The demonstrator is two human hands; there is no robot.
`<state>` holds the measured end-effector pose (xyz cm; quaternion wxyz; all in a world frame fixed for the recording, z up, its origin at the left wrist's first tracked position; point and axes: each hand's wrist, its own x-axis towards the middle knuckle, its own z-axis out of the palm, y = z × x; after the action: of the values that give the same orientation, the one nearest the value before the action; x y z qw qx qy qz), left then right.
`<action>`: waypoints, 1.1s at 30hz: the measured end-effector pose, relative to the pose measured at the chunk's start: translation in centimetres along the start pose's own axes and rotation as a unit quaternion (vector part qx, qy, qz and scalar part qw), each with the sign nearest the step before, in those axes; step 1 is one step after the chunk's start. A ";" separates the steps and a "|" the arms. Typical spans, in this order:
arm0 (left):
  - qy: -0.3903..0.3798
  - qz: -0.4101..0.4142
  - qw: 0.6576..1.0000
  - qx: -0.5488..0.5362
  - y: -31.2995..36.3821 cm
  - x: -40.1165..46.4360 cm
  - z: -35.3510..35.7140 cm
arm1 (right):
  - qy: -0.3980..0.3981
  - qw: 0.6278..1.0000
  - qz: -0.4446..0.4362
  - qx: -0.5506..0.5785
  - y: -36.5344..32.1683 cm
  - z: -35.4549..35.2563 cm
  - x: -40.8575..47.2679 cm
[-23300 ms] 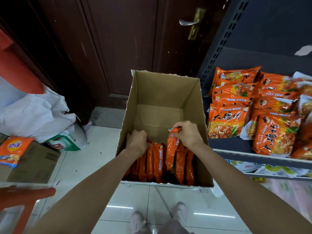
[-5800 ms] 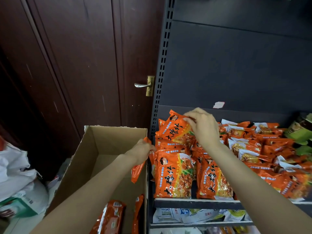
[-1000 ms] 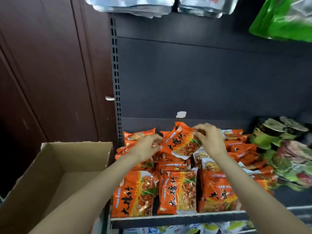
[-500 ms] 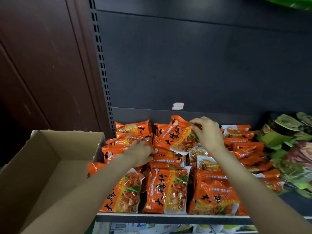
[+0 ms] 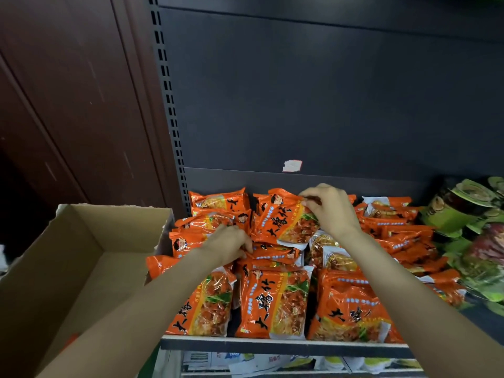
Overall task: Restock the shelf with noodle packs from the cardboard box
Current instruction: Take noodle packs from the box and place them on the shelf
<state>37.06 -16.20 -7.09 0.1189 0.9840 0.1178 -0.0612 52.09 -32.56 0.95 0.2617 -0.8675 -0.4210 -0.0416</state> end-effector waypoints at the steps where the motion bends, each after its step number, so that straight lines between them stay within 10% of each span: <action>1: 0.011 0.004 1.000 -0.001 0.1 -0.1 -0.2 | -0.005 1.000 -0.003 -0.003 -0.1 -0.1 0.1; 33: 0.057 -0.012 0.987 -0.151 0.9 -1.8 0.2 | -0.221 0.973 -0.033 -0.063 0.3 6.0 -1.7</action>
<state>35.56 -17.44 -6.81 0.2588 0.9551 0.1436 0.0119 50.38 -30.98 -4.79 0.1051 -0.8558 -0.4929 0.1161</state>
